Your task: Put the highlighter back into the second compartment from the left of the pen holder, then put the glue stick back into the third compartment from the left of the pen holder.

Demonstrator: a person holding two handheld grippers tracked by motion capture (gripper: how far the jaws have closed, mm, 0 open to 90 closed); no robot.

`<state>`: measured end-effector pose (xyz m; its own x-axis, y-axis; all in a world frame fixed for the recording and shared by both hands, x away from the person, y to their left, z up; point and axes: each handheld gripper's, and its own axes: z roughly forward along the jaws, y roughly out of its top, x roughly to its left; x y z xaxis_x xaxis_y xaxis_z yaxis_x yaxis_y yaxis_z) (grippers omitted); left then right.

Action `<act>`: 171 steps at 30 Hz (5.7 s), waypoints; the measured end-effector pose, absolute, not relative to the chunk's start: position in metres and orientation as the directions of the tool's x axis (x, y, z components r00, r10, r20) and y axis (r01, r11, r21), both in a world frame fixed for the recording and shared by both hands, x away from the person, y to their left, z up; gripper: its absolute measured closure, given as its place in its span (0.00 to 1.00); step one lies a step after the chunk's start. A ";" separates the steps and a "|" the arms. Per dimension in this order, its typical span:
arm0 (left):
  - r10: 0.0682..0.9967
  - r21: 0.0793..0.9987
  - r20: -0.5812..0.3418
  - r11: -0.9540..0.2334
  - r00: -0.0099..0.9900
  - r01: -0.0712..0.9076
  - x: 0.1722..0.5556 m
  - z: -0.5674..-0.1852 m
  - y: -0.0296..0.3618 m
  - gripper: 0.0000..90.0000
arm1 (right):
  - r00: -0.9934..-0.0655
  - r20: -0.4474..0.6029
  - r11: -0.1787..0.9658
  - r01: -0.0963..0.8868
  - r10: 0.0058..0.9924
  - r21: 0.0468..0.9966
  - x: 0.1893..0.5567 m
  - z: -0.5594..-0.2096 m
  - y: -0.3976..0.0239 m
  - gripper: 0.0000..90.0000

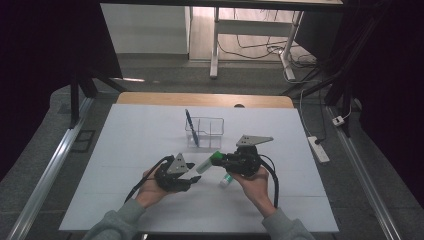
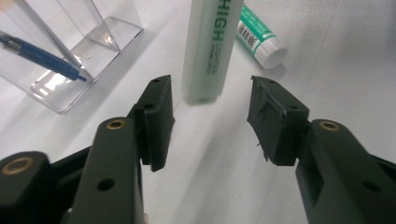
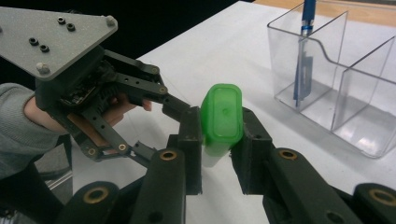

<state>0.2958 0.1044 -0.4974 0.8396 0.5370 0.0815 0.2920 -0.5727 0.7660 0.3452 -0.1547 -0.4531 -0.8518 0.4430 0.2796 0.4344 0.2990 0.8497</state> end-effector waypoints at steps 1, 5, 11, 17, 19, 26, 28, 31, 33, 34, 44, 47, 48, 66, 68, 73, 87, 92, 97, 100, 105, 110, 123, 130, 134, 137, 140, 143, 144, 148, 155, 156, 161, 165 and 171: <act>0.542 0.769 0.075 -0.566 0.837 0.298 0.296 -0.497 0.107 0.54 | -0.852 0.277 0.297 0.432 0.445 0.852 0.345 -0.452 -0.155 0.83; 0.573 0.780 0.050 -0.534 0.818 0.326 0.293 -0.495 0.120 0.51 | -0.850 0.270 0.288 0.426 0.452 0.858 0.345 -0.450 -0.158 0.83; 0.622 0.792 0.002 -0.479 0.783 0.379 0.290 -0.497 0.144 0.48 | -0.847 0.261 0.280 0.419 0.463 0.864 0.346 -0.447 -0.160 0.83; 0.651 0.792 -0.014 -0.456 0.759 0.405 0.285 -0.499 0.159 0.46 | -0.847 0.246 0.280 0.408 0.470 0.869 0.346 -0.444 -0.162 0.83; 0.657 0.793 -0.020 -0.448 0.753 0.412 0.284 -0.499 0.163 0.46 | -0.847 0.244 0.279 0.406 0.473 0.870 0.346 -0.444 -0.162 0.83; 0.685 0.795 -0.029 -0.426 0.728 0.432 0.276 -0.501 0.181 0.46 | -0.844 0.233 0.273 0.399 0.484 0.876 0.347 -0.442 -0.165 0.83; 0.693 0.798 -0.035 -0.415 0.720 0.437 0.274 -0.502 0.187 0.45 | -0.844 0.230 0.272 0.396 0.485 0.877 0.347 -0.440 -0.166 0.83; 0.707 0.802 -0.039 -0.400 0.706 0.444 0.271 -0.503 0.195 0.45 | -0.843 0.225 0.266 0.389 0.488 0.882 0.348 -0.438 -0.167 0.83; 0.711 0.803 -0.035 -0.399 0.703 0.443 0.268 -0.504 0.199 0.45 | -0.842 0.224 0.259 0.387 0.491 0.885 0.348 -0.436 -0.167 0.83; 0.712 0.802 -0.036 -0.397 0.701 0.445 0.267 -0.504 0.201 0.45 | -0.842 0.222 0.259 0.384 0.492 0.886 0.348 -0.436 -0.168 0.83; 0.730 0.802 -0.055 -0.374 0.682 0.466 0.266 -0.507 0.212 0.45 | -0.843 0.202 0.252 0.364 0.498 0.896 0.350 -0.428 -0.168 0.83; 0.733 0.802 -0.053 -0.374 0.678 0.466 0.267 -0.508 0.213 0.45 | -0.843 0.196 0.249 0.357 0.501 0.900 0.350 -0.426 -0.168 0.83; 0.733 0.802 -0.052 -0.374 0.678 0.466 0.267 -0.508 0.213 0.44 | -0.844 0.195 0.250 0.357 0.500 0.900 0.350 -0.425 -0.169 0.83; 0.729 0.795 -0.066 -0.374 0.681 0.478 0.269 -0.511 0.217 0.43 | -0.810 0.198 0.224 0.372 0.552 0.901 0.380 -0.403 -0.165 0.83; 0.729 0.794 -0.065 -0.376 0.682 0.478 0.269 -0.511 0.216 0.43 | -0.807 0.199 0.221 0.375 0.556 0.900 0.385 -0.402 -0.164 0.83; 0.732 0.793 -0.058 -0.379 0.678 0.477 0.269 -0.511 0.215 0.43 | -0.791 0.200 0.211 0.381 0.578 0.900 0.397 -0.398 -0.163 0.83; 0.733 0.789 -0.065 -0.378 0.677 0.485 0.270 -0.512 0.216 0.42 | -0.753 0.180 0.235 0.408 0.633 0.882 0.435 -0.393 -0.145 0.83; 0.734 0.788 -0.071 -0.374 0.676 0.489 0.271 -0.513 0.216 0.42 | -0.749 0.176 0.252 0.419 0.639 0.872 0.443 -0.400 -0.137 0.83; 0.733 0.785 -0.070 -0.378 0.677 0.490 0.271 -0.513 0.216 0.42 | -0.743 0.157 0.274 0.422 0.650 0.864 0.448 -0.407 -0.129 0.82; 0.732 0.785 -0.069 -0.380 0.678 0.490 0.271 -0.513 0.216 0.42 | -0.746 0.161 0.282 0.430 0.646 0.858 0.451 -0.411 -0.126 0.82; 0.732 0.785 -0.072 -0.378 0.677 0.491 0.271 -0.513 0.216 0.42 | -0.737 0.130 0.307 0.426 0.663 0.851 0.449 -0.414 -0.123 0.60; 0.733 0.784 -0.071 -0.379 0.677 0.492 0.271 -0.513 0.216 0.42 | -0.740 0.119 0.310 0.415 0.662 0.856 0.441 -0.415 -0.132 0.55; 0.735 0.784 -0.070 -0.378 0.675 0.493 0.272 -0.513 0.215 0.42 | -0.765 0.096 0.336 0.388 0.637 0.858 0.418 -0.423 -0.156 0.55; 0.734 0.784 -0.069 -0.379 0.676 0.492 0.272 -0.513 0.215 0.42 | -0.766 0.085 0.349 0.385 0.637 0.855 0.406 -0.427 -0.166 0.55; 0.734 0.784 -0.070 -0.378 0.675 0.492 0.272 -0.513 0.215 0.42 | -0.764 0.080 0.355 0.386 0.640 0.851 0.400 -0.429 -0.172 0.55; 0.735 0.785 -0.071 -0.376 0.674 0.492 0.272 -0.513 0.216 0.42 | -0.765 0.074 0.364 0.387 0.640 0.847 0.395 -0.431 -0.178 0.55; 0.734 0.784 -0.071 -0.377 0.675 0.492 0.272 -0.513 0.216 0.42 | -0.761 0.054 0.384 0.386 0.647 0.839 0.389 -0.433 -0.184 0.55; 0.732 0.784 -0.073 -0.377 0.677 0.493 0.272 -0.513 0.215 0.42 | -0.757 0.047 0.392 0.390 0.652 0.833 0.384 -0.436 -0.191 0.55; 0.732 0.785 -0.073 -0.377 0.677 0.492 0.272 -0.512 0.215 0.42 | -0.755 0.052 0.390 0.395 0.654 0.832 0.382 -0.436 -0.193 0.55; 0.731 0.786 -0.072 -0.377 0.679 0.490 0.271 -0.512 0.215 0.42 | -0.748 0.056 0.389 0.406 0.661 0.827 0.375 -0.440 -0.202 0.54; 0.729 0.785 -0.071 -0.381 0.681 0.489 0.272 -0.512 0.215 0.41 | -0.750 0.050 0.419 0.421 0.659 0.804 0.369 -0.447 -0.216 0.52; 0.728 0.784 -0.071 -0.381 0.682 0.489 0.272 -0.512 0.215 0.41 | -0.754 0.049 0.427 0.424 0.656 0.799 0.369 -0.448 -0.216 0.51; 0.727 0.784 -0.068 -0.385 0.683 0.488 0.271 -0.512 0.215 0.41 | -0.760 0.042 0.454 0.430 0.648 0.780 0.371 -0.452 -0.220 0.51; 0.725 0.783 -0.065 -0.390 0.686 0.486 0.271 -0.512 0.214 0.41 | -0.760 0.043 0.466 0.441 0.649 0.767 0.373 -0.455 -0.220 0.51; 0.724 0.783 -0.063 -0.391 0.687 0.484 0.271 -0.512 0.214 0.41 | -0.764 0.026 0.515 0.458 0.644 0.724 0.379 -0.462 -0.218 0.53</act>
